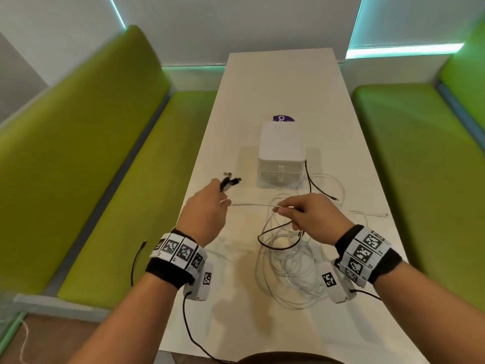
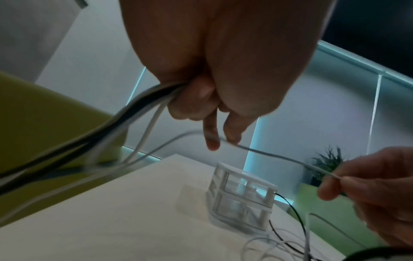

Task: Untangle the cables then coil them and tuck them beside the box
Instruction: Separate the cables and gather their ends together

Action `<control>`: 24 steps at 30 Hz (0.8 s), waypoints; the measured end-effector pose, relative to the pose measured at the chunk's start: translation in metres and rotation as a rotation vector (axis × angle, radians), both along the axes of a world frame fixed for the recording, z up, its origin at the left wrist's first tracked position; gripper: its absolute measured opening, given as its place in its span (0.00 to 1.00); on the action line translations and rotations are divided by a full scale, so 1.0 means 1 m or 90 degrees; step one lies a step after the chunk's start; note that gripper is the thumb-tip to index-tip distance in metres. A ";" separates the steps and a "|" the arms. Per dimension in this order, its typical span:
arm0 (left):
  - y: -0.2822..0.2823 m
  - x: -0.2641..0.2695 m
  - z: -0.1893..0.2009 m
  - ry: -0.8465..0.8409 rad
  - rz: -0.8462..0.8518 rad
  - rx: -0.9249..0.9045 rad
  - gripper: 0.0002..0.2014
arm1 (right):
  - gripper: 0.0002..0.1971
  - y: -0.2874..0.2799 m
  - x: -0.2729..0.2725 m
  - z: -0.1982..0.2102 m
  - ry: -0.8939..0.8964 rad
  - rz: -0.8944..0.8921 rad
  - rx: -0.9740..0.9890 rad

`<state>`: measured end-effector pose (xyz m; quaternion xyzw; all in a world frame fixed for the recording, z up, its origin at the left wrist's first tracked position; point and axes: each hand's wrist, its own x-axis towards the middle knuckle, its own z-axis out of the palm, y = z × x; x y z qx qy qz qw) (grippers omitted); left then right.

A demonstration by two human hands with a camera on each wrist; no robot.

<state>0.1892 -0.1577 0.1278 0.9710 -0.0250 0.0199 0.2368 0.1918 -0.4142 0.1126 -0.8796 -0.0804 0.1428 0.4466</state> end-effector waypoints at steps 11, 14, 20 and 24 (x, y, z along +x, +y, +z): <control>-0.026 -0.008 0.010 0.063 -0.189 -0.223 0.11 | 0.11 0.010 0.002 0.011 -0.069 0.052 -0.008; -0.009 0.003 0.013 0.006 -0.030 -0.301 0.18 | 0.16 0.002 0.007 0.001 -0.062 0.054 -0.166; 0.012 0.012 0.014 0.064 0.036 -0.094 0.04 | 0.10 0.002 0.003 -0.001 -0.112 0.023 -0.083; -0.006 -0.001 0.016 -0.090 -0.061 -0.004 0.08 | 0.10 0.011 0.002 0.001 -0.103 0.008 0.024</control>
